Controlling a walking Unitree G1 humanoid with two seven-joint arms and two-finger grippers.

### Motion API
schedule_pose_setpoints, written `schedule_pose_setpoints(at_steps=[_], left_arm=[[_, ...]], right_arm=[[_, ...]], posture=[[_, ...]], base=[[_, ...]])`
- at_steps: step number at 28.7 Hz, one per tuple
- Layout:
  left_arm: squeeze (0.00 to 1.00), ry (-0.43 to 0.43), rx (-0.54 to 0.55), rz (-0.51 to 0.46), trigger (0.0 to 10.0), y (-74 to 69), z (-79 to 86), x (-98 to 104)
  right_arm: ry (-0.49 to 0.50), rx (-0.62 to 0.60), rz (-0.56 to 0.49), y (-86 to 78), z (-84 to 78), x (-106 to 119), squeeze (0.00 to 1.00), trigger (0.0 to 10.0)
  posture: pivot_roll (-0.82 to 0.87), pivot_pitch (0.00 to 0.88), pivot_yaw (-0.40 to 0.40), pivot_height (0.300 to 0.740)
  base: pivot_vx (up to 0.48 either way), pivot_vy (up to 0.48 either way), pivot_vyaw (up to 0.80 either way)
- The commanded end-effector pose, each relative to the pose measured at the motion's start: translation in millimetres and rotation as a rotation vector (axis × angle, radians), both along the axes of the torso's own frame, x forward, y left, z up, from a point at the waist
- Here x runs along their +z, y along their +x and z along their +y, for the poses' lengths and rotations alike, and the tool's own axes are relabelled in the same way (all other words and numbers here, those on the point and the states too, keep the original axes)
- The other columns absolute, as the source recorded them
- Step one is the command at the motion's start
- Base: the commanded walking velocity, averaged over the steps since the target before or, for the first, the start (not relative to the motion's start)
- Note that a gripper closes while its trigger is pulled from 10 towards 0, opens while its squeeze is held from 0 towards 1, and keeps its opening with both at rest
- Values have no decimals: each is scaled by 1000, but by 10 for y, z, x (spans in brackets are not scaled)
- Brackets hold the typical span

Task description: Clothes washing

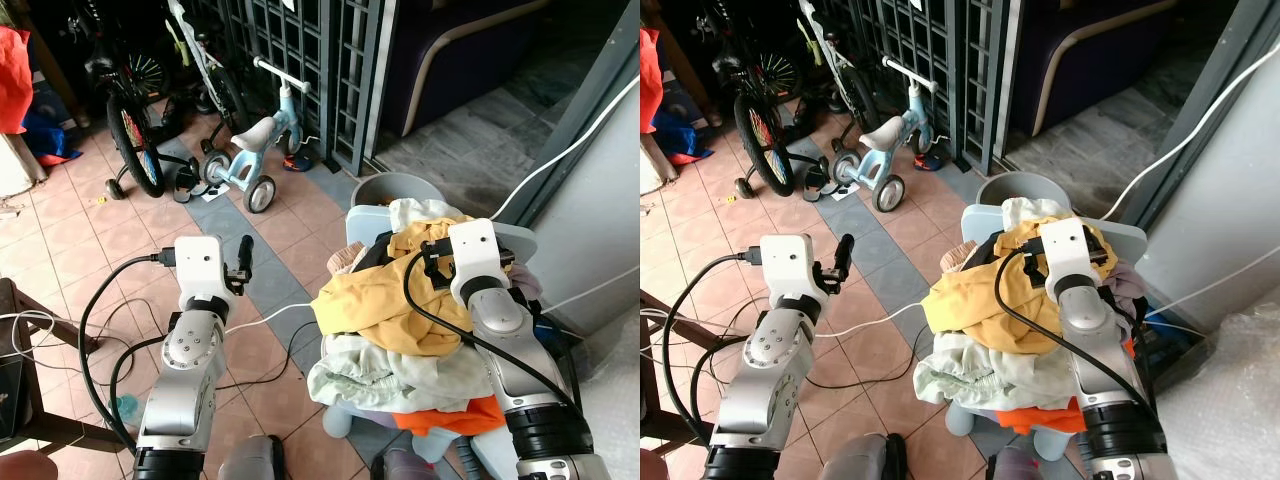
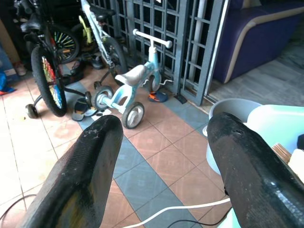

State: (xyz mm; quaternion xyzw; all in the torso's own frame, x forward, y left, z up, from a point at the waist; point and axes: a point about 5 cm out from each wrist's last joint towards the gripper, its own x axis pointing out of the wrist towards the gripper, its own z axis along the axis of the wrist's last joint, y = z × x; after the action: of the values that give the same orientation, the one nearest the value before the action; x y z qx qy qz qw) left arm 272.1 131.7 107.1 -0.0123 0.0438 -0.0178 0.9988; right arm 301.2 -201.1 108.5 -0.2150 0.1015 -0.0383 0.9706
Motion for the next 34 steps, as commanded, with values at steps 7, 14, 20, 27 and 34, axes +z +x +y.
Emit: schedule_pose_setpoints(at_steps=[7, 14, 20, 27, 34], left_arm=[[0, 16, -10, 10, 10000, -8, -6, 15], [0, 20, -13, 13, 10000, 9, -16, 12], [0, 27, -7, 13, 10000, 25, 4, 10], [0, 27, -3, 8, 10000, 41, -13, 20], [0, 13, 10, 16, 10000, 45, -27, 8]], right_arm=[[124, 23, 146, -72, 91, -211, 0, 0], [247, 104, 193, -90, 289, -247, 0, 0], [281, 95, 183, -44, 292, -217, 0, 0], [284, 89, 197, -17, 249, -211, 0, 0], [296, 94, 219, -39, 270, -230, 0, 0]], posture=[[-15, 113, 38, 740], [-15, 113, 39, 740], [-10, 108, 41, 740], [-11, 105, 34, 740], [-20, 105, 26, 740]], base=[[0, 0, 0], [0, 0, 0], [0, 0, 0], [0, 0, 0], [0, 0, 0]])
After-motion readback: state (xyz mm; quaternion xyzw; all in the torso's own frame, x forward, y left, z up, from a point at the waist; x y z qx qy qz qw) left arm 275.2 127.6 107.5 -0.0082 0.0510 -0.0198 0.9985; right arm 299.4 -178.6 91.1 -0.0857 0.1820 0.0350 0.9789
